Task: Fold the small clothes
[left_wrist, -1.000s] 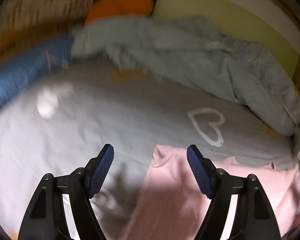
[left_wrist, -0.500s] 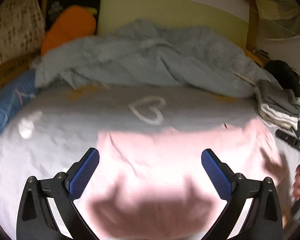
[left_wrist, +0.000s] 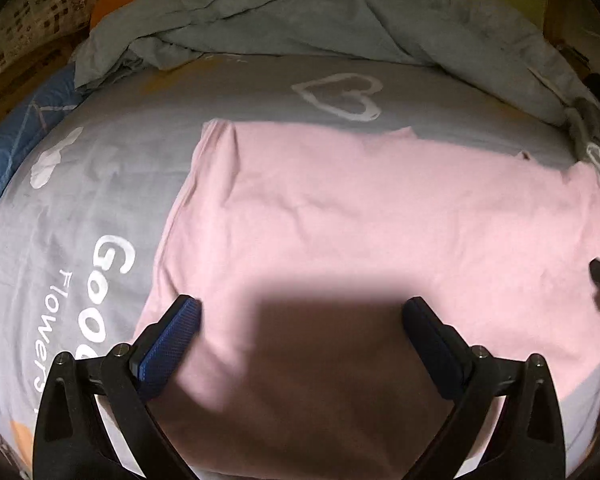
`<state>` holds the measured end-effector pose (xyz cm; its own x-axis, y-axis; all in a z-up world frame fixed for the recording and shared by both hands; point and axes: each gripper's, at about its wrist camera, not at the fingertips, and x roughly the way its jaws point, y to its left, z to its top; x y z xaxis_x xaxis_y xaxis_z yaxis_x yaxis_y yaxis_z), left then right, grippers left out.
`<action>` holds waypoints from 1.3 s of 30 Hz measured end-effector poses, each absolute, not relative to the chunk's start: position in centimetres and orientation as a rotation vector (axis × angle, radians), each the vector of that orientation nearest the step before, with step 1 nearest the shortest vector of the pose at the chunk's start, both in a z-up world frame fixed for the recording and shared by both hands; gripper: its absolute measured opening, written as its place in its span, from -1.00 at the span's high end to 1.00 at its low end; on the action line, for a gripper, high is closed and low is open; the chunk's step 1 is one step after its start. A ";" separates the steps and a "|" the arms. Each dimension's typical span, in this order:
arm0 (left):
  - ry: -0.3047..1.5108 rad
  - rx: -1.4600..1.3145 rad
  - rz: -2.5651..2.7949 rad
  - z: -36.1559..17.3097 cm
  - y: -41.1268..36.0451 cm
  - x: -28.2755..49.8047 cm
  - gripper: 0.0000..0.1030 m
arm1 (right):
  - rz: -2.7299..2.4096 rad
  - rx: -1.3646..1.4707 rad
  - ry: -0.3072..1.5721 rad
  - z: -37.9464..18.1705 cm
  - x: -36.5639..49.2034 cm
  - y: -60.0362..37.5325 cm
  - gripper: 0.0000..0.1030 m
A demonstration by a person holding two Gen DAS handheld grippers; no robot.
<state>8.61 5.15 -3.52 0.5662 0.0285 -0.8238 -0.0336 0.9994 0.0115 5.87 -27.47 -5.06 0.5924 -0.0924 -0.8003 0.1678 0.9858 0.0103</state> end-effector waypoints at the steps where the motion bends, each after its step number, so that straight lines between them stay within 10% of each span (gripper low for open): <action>1: 0.960 0.003 0.050 -3.4 5.3 8.4 -0.97 | -0.167 0.065 0.915 -5.1 5.8 -27.7 -0.77; 39: 0.920 -0.371 -0.038 -3.3 10.0 -0.7 -0.97 | 0.083 0.008 0.882 -1.8 -2.9 -26.7 -0.77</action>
